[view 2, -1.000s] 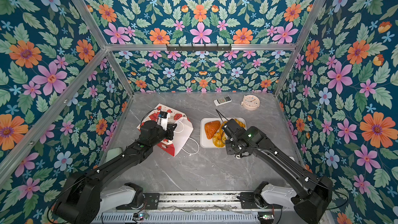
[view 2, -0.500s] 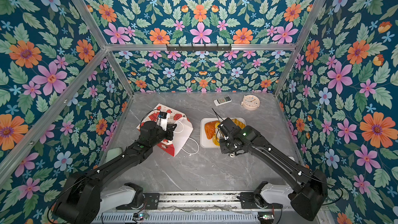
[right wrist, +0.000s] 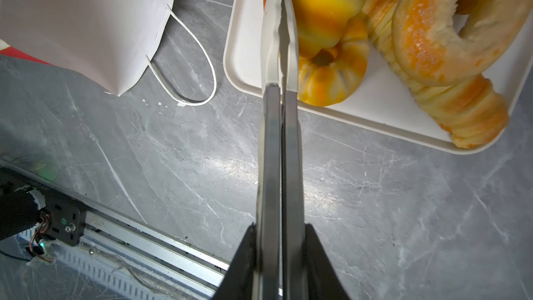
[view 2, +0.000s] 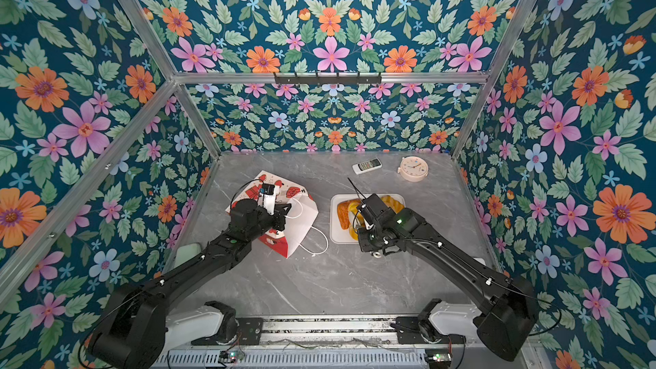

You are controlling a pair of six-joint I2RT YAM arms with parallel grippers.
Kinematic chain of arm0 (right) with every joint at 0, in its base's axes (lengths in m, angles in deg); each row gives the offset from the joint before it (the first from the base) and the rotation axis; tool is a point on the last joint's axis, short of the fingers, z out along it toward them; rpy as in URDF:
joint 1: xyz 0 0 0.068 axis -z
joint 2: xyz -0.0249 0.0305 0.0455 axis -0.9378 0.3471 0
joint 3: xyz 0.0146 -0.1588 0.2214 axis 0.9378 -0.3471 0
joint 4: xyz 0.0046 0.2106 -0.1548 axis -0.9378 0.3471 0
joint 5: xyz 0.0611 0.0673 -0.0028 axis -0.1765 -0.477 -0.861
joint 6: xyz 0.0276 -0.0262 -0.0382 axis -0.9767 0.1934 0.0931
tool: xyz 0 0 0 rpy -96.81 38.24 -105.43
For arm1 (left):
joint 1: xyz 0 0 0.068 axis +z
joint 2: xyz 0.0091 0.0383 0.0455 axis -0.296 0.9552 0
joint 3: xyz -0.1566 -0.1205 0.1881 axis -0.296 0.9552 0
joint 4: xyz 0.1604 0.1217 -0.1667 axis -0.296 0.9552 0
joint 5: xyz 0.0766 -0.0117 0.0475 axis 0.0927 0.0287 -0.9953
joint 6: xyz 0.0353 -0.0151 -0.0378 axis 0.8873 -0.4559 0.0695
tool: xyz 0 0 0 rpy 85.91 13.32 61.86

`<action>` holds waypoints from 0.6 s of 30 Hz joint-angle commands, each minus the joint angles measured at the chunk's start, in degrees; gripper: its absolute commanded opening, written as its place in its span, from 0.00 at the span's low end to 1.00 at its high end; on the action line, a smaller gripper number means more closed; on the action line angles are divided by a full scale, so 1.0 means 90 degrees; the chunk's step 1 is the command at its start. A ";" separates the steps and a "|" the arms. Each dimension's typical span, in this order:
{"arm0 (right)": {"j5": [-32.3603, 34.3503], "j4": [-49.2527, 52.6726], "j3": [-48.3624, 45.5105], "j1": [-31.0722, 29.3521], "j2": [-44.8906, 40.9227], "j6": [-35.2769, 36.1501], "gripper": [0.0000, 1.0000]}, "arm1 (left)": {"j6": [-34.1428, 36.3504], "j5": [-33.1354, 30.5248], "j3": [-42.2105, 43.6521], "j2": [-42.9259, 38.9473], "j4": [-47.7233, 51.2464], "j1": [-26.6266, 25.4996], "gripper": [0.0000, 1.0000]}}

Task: Take the fake bread out of the paper bag
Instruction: 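Lower the yellow slice onto the white tray and open the right tongs, then move the right tongs from the tray back into the bag opening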

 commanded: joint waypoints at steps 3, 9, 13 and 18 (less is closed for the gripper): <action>-0.0170 -0.0454 -0.0026 -0.0003 0.0023 0.0025 0.07 | -0.0028 0.0115 -0.0045 0.0010 -0.0240 0.0008 0.00; -0.0137 -0.0519 -0.0073 -0.0004 -0.0145 0.0045 0.07 | -0.0028 0.0096 -0.0029 -0.0010 -0.0230 0.0004 0.00; 0.0018 -0.0568 -0.0144 -0.0005 -0.0296 0.0041 0.07 | -0.0028 0.0091 -0.0025 0.0000 -0.0239 0.0002 0.00; -0.0309 -0.1254 -0.0430 -0.0002 -0.0778 0.0119 0.07 | 0.0028 0.0038 -0.0098 -0.0101 -0.0117 0.0004 0.00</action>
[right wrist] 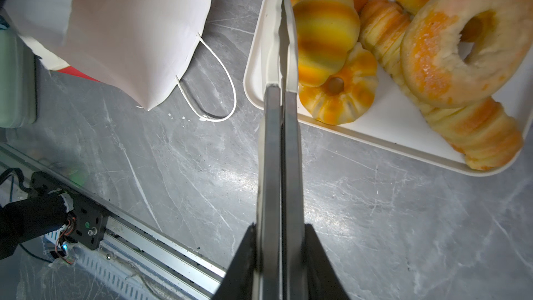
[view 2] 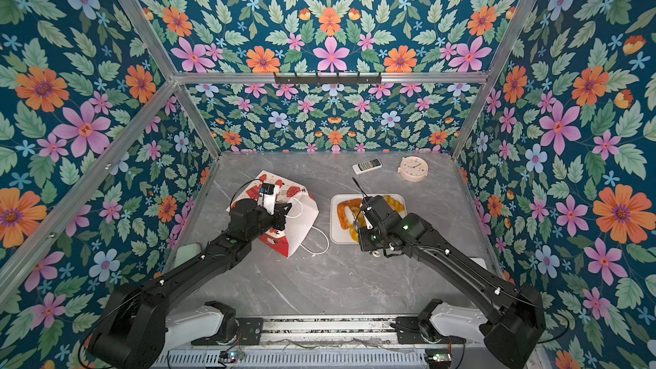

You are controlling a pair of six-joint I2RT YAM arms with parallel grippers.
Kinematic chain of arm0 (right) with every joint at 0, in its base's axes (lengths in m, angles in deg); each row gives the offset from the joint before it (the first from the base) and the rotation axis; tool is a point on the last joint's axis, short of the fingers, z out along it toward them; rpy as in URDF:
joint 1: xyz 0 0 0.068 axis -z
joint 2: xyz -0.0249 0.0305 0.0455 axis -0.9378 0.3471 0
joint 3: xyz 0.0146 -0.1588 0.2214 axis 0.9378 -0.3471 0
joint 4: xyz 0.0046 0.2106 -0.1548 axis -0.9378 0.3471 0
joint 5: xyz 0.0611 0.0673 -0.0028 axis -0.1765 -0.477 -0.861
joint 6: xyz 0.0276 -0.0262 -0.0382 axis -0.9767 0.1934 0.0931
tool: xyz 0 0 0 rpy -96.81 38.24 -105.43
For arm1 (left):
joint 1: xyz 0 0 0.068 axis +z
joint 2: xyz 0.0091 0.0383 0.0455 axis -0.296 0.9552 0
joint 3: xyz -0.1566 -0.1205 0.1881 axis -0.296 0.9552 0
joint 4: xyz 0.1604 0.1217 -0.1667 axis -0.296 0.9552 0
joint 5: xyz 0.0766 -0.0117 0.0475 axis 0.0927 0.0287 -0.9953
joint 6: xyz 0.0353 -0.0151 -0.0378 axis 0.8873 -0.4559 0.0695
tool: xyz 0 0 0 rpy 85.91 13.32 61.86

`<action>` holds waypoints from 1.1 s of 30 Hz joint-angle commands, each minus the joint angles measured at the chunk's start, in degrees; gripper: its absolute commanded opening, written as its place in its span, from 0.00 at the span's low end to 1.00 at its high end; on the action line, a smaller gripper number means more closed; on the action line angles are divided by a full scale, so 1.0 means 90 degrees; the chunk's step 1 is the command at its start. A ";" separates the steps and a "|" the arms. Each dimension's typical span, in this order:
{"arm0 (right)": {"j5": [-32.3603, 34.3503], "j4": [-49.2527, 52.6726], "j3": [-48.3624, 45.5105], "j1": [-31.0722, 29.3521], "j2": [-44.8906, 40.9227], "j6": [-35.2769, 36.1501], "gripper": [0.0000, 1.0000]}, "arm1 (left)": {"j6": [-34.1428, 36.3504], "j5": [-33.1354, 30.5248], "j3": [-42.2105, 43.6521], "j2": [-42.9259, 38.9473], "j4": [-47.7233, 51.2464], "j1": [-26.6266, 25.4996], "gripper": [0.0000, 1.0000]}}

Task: Take the fake bread out of the paper bag
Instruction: 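Move the right tongs from the tray back into the bag opening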

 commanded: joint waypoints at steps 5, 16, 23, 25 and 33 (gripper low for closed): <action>-0.1085 -0.1554 -0.0418 -0.0343 -0.0152 0.0109 0.07 | 0.0348 0.0102 -0.0304 -0.0195 0.0212 0.0009 0.00; -0.1222 -0.3914 -0.0667 -0.1292 0.0858 -0.0249 0.07 | 0.1508 0.0740 -0.1150 0.0391 0.0628 0.0093 0.00; -0.0764 -0.4301 -0.0460 -0.1292 0.1673 -0.0534 0.07 | 0.2313 0.1833 -0.1716 0.0659 0.1462 0.0096 0.00; -0.0730 -0.4426 -0.0400 -0.1293 0.1961 -0.0635 0.08 | 0.2502 0.1900 -0.1853 0.0687 0.1773 0.0091 0.00; -0.0186 -0.4687 0.0100 -0.1280 0.2946 -0.0883 0.17 | 0.2220 0.1817 -0.2078 0.1052 0.1826 0.0091 0.00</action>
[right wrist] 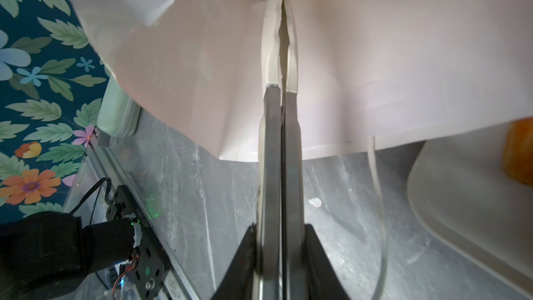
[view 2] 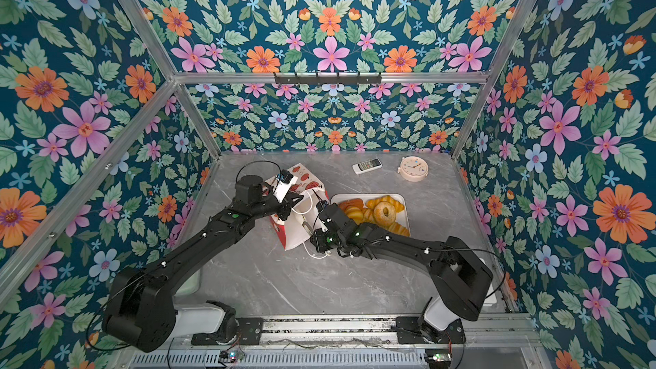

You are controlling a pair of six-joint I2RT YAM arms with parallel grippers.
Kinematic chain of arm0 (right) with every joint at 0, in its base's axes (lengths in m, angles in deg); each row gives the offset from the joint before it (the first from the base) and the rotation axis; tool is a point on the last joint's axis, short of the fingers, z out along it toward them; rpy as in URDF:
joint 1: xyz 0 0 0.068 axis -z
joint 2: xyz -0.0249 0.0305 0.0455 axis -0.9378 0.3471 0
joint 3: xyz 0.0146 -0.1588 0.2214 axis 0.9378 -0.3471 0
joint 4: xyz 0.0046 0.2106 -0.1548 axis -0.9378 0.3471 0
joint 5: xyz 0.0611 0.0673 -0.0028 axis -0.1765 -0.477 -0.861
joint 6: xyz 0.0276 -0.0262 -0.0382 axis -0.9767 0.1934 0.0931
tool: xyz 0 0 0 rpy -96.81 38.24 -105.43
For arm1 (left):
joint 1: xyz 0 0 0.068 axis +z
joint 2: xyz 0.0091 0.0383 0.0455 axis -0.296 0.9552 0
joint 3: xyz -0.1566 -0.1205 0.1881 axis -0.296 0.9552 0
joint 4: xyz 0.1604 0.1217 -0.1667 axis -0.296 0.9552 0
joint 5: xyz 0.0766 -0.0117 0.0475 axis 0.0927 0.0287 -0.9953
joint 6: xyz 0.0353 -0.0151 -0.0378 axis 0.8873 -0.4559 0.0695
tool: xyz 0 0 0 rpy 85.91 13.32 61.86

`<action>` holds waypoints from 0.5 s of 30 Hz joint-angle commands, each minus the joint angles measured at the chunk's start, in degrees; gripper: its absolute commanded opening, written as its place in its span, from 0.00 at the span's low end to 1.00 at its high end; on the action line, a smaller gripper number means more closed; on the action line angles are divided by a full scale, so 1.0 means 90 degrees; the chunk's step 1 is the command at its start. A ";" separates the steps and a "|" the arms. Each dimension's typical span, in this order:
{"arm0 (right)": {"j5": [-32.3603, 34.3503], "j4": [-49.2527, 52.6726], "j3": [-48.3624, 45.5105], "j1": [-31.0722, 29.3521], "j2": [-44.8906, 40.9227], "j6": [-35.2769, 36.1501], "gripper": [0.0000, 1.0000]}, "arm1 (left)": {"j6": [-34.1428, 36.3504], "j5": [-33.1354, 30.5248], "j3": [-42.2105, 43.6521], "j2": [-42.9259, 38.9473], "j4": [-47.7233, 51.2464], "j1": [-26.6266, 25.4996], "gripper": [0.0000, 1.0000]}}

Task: Take the fake bread out of the paper bag
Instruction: 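Move the right tongs from the tray back into the bag opening, then open the right tongs around the twisted bread inside the bag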

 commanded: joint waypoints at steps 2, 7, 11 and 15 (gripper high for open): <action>0.0328 -0.0344 0.0278 0.0027 0.0284 -0.0315 0.23 | -0.0267 0.0010 -0.0151 0.0239 -0.0056 0.0005 0.00; -0.0204 -0.0801 0.0200 0.0395 0.0674 -0.0934 0.34 | -0.0654 0.0020 -0.0065 0.0400 -0.0488 -0.0013 0.00; -0.0774 -0.1368 0.0073 0.0692 0.0935 -0.1421 0.38 | -0.0901 -0.0061 0.0076 0.0381 -0.0850 -0.0006 0.00; -0.1017 -0.1788 0.0116 0.0719 0.1143 -0.1706 0.41 | -0.1033 -0.0311 0.0084 0.0371 -0.0957 -0.0008 0.00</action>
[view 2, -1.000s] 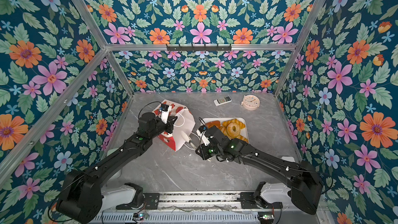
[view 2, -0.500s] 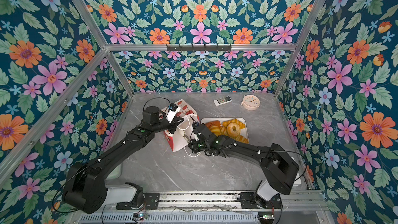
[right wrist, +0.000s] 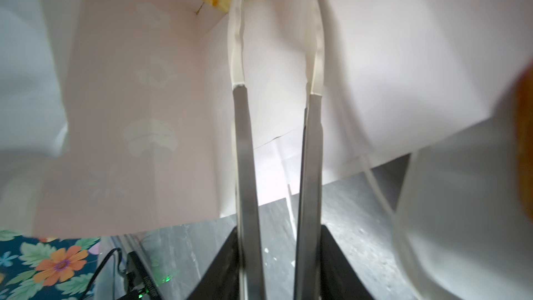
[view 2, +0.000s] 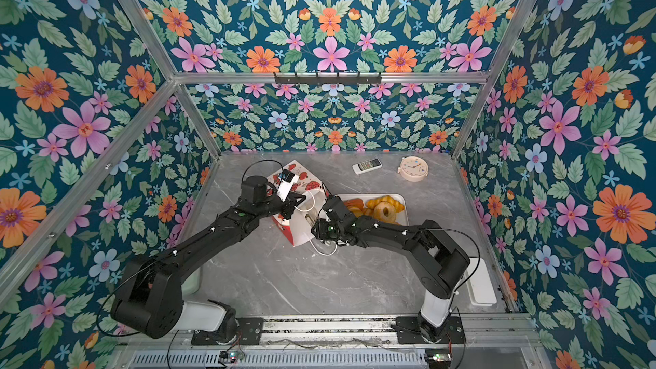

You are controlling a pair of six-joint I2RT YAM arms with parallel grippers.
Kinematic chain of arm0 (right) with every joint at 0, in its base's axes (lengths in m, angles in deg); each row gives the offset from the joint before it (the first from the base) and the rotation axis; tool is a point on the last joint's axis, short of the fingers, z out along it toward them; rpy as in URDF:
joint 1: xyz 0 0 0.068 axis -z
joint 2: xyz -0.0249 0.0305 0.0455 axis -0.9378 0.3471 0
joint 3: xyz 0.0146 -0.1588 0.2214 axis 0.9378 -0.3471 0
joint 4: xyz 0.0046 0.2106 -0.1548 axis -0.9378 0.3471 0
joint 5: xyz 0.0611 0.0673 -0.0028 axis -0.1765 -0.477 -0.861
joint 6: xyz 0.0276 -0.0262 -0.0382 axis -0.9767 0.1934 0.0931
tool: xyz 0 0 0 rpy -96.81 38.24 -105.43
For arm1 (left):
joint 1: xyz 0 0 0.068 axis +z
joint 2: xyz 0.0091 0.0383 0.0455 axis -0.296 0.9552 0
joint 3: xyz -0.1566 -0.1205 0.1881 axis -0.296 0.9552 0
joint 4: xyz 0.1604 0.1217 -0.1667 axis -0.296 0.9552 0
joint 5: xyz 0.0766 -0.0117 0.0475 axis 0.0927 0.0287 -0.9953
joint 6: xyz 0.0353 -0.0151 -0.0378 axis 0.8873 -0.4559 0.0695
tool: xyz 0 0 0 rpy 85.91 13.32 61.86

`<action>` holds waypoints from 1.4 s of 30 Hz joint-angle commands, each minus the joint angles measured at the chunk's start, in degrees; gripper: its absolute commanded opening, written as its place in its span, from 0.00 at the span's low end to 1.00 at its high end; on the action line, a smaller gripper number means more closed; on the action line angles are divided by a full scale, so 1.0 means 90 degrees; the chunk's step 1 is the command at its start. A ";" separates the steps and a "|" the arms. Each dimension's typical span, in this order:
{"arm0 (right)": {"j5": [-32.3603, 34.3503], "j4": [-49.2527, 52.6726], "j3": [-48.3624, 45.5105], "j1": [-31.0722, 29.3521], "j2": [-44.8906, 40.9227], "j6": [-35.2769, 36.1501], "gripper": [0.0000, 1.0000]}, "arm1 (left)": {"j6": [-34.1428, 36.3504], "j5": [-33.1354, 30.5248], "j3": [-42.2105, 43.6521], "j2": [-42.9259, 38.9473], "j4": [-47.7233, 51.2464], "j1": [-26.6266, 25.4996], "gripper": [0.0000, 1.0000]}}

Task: Take the fake bread out of the paper bag
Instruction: 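Open the right tongs around the twisted bread inside the bag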

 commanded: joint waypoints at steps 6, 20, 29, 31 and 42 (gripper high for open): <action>-0.0504 -0.1047 0.0161 0.0006 0.0197 -0.0691 0.43 | -0.0348 -0.0240 0.0085 -0.0027 -0.0649 0.0000 0.00; -0.1096 -0.1661 0.0668 0.0113 0.0858 -0.1490 0.43 | -0.0632 -0.0186 0.0474 -0.0101 -0.1331 -0.0007 0.00; -0.0916 -0.2473 0.0600 0.0167 0.1245 -0.1963 0.42 | -0.0890 -0.0371 0.0459 -0.0057 -0.1435 -0.0003 0.00; -0.0938 -0.2730 0.0619 0.0191 0.1376 -0.2092 0.42 | -0.0914 -0.0396 0.0412 -0.0011 -0.1425 -0.0003 0.00; -0.1004 -0.3346 0.0709 0.0273 0.1608 -0.2287 0.42 | -0.0984 -0.0386 0.0365 0.0092 -0.1415 -0.0006 0.00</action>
